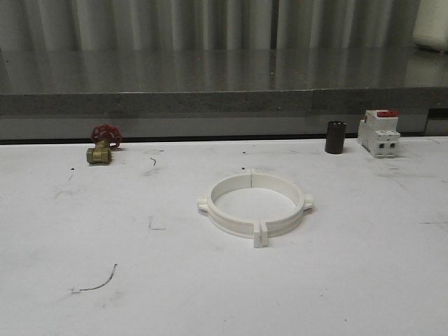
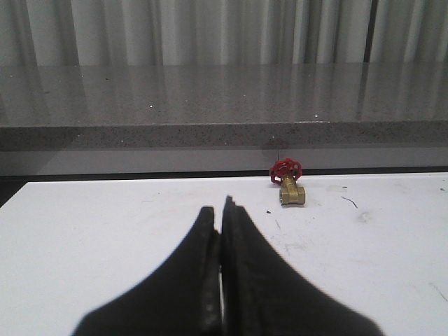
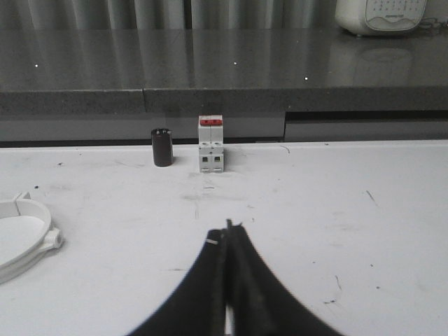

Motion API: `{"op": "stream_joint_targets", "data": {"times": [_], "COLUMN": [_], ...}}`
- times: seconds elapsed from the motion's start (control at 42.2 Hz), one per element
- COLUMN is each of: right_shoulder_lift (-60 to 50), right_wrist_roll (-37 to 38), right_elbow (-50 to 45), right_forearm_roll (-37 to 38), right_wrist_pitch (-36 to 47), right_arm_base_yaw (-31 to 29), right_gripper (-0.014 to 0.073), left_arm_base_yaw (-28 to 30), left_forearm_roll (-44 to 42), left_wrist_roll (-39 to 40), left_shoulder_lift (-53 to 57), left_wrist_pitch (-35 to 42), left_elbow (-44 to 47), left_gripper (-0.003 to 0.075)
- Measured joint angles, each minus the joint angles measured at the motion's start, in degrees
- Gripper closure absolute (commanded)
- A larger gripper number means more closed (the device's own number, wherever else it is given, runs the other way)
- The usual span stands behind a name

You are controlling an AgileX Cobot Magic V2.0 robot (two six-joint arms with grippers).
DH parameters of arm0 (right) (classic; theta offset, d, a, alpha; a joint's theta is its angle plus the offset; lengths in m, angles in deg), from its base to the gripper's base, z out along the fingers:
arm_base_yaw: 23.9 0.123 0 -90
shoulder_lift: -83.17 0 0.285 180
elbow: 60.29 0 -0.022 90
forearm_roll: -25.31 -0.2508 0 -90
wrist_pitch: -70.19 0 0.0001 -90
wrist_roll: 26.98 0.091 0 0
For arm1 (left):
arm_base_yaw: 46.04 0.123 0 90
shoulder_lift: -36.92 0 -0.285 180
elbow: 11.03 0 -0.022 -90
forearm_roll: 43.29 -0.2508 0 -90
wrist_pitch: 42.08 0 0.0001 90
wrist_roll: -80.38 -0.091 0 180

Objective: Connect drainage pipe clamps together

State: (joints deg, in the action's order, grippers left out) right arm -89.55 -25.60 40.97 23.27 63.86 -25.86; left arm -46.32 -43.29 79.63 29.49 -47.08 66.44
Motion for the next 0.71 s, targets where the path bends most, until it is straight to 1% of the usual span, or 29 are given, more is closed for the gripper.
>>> {"op": "stream_joint_targets", "data": {"times": [0.142, 0.356, 0.711], "right_shoulder_lift": [-0.04, -0.04, -0.04], "right_wrist_roll": [0.00, -0.03, -0.03], "right_elbow": [0.02, 0.02, 0.02], "right_forearm_roll": [-0.08, -0.08, -0.08], "right_wrist_pitch": [1.37, 1.37, 1.45], "right_arm_base_yaw": [0.00, 2.74, 2.79], "right_gripper": [0.0660, 0.0660, 0.0660], "left_arm_base_yaw": [0.00, 0.00, 0.00], "left_forearm_roll": [0.00, 0.00, 0.00], "left_wrist_roll": [0.00, 0.00, 0.00], "left_shoulder_lift": [0.00, 0.00, 0.00], "left_wrist_pitch": [0.00, 0.00, 0.00], "left_elbow": [0.00, 0.00, 0.00], "left_gripper": [0.0741, 0.0741, 0.0741]}}
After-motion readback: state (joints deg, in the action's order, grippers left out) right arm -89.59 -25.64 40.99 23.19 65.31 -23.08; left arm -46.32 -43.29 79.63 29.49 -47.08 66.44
